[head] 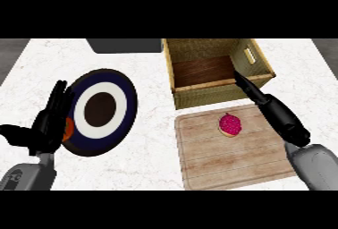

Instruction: Pick the cupcake from the cutting board and place it in the basket

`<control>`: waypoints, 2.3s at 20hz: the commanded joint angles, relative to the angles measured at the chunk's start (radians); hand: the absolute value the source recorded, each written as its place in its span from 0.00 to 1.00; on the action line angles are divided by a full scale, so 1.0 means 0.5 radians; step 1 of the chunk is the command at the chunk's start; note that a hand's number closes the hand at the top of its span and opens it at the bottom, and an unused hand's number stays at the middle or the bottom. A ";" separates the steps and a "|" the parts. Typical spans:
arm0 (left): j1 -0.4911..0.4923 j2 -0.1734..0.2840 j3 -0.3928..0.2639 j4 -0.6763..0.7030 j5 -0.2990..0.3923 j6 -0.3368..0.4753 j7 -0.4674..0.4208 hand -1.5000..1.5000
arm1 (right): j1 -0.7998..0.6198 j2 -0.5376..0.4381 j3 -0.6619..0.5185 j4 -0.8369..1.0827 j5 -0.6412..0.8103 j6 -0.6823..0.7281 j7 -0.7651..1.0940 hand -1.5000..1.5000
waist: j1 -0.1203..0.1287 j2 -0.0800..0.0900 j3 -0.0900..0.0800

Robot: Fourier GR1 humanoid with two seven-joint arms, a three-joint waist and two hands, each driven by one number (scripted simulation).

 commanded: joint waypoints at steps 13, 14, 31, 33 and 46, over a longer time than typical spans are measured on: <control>0.211 -0.179 -0.219 -0.564 -0.223 0.300 0.232 0.50 | 0.501 0.368 0.250 -0.842 0.319 -0.404 0.199 0.00 | 0.002 -0.018 0.007; 0.290 -0.187 -0.255 -0.610 -0.258 0.303 0.189 0.50 | 0.503 0.354 0.228 -0.823 0.416 -0.476 0.244 0.00 | 0.017 -0.014 0.007; 0.301 -0.163 -0.278 -0.683 -0.310 0.314 0.256 0.50 | -0.131 -0.662 -0.129 -1.430 0.497 0.580 2.127 0.00 | 0.054 -0.010 -0.001; 0.192 -0.141 -0.204 -0.563 -0.294 0.278 0.236 0.50 | -0.283 -0.619 -0.130 -1.482 0.247 0.698 2.331 0.00 | 0.046 -0.001 -0.001; 0.298 -0.184 -0.227 -0.760 -0.331 0.268 0.327 0.50 | -0.477 -0.527 0.241 -1.240 0.386 0.638 2.659 0.00 | 0.062 0.001 0.006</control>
